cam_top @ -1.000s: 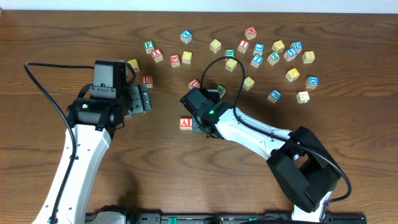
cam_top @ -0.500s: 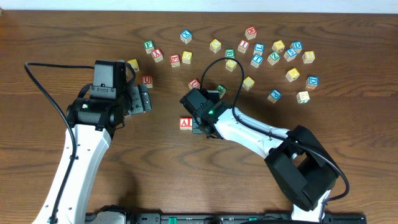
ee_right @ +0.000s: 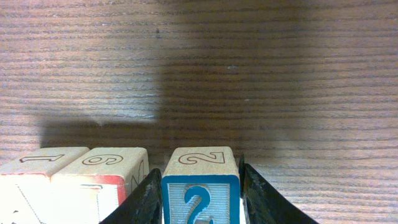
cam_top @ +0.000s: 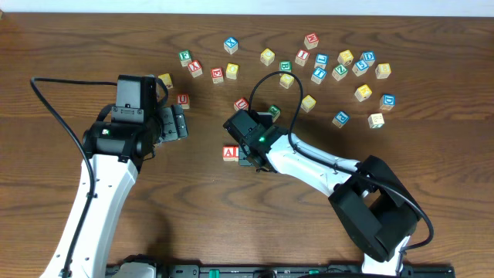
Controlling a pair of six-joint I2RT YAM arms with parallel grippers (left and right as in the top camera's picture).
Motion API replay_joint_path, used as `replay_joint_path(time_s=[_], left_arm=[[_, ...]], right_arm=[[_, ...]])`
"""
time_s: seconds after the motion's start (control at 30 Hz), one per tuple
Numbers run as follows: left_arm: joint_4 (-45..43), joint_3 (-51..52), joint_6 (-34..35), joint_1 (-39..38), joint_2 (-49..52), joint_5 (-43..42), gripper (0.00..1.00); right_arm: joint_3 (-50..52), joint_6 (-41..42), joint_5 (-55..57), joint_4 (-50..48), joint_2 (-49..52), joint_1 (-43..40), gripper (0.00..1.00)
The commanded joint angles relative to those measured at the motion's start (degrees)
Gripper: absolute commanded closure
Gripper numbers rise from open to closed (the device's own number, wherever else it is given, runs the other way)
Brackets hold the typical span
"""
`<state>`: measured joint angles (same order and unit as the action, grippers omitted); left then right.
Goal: Spell out AI2
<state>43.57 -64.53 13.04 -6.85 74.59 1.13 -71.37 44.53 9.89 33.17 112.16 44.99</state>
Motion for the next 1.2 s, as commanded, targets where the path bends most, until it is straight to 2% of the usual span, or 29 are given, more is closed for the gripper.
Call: replay_joint_path(time_s=[0.0, 1.17], left_arm=[[0.35, -0.42, -0.79, 0.20, 0.00, -0.68, 0.09], [0.76, -0.42, -0.79, 0.20, 0.00, -0.68, 0.09]], right_arm=[[0.13, 0.17, 0.63, 0.04, 0.57, 0.42, 0.66], [0.11, -0.09, 1.75, 1.33, -1.27, 0.33, 0.66]])
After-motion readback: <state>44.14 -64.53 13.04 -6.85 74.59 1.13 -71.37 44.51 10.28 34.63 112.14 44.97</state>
